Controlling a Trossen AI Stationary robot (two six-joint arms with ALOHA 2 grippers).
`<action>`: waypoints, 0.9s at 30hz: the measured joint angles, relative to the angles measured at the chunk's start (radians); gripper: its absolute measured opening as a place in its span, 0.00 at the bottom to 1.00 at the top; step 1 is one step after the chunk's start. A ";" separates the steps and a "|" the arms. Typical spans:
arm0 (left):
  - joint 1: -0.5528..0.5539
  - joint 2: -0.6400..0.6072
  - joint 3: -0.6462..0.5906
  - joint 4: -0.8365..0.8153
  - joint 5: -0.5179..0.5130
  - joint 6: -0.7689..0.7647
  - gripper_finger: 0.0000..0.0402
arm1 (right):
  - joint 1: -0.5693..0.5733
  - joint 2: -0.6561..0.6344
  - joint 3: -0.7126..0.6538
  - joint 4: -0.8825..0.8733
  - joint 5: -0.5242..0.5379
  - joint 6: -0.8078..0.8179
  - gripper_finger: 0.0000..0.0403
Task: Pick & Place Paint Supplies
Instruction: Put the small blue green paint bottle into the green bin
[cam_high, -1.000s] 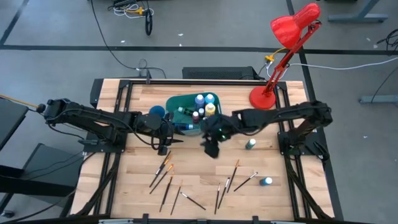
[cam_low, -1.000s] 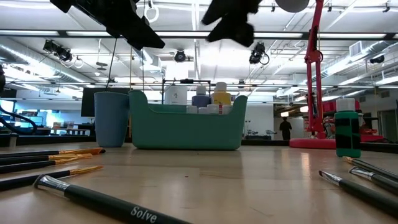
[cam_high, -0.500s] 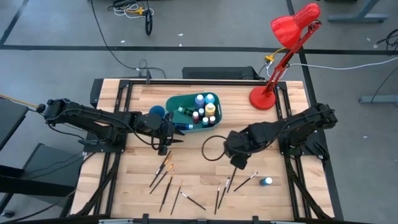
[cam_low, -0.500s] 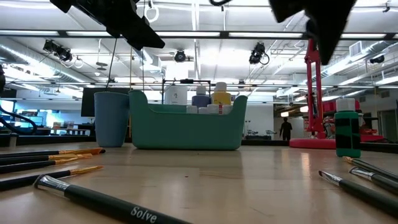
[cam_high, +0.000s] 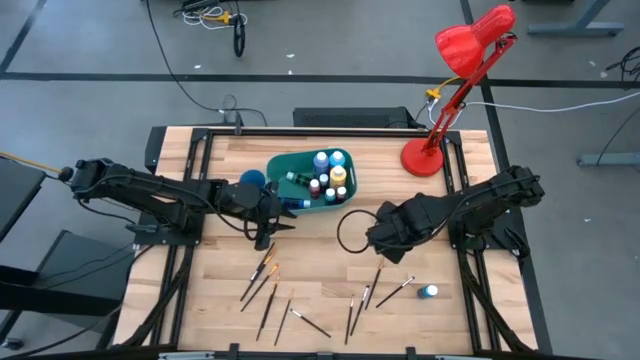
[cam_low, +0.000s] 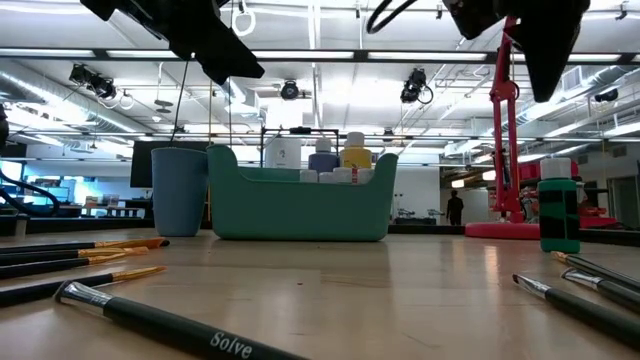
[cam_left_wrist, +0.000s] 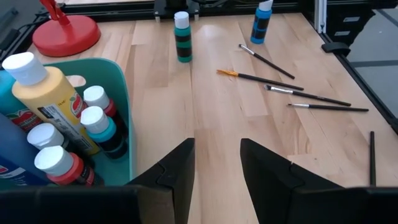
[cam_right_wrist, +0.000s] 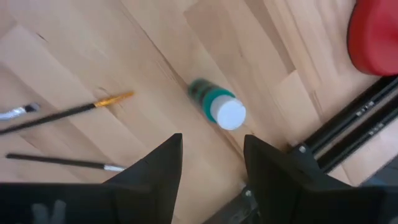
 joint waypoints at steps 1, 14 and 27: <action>0.000 0.000 0.000 0.000 0.000 0.000 0.34 | -0.005 0.000 0.000 0.003 0.001 -0.006 0.43; 0.000 0.000 0.000 -0.038 0.000 -0.001 0.34 | -0.108 -0.070 -0.093 0.047 -0.041 -0.130 0.43; 0.000 0.000 0.000 -0.040 -0.012 0.024 0.34 | -0.190 -0.240 -0.457 0.339 -0.150 -0.129 0.43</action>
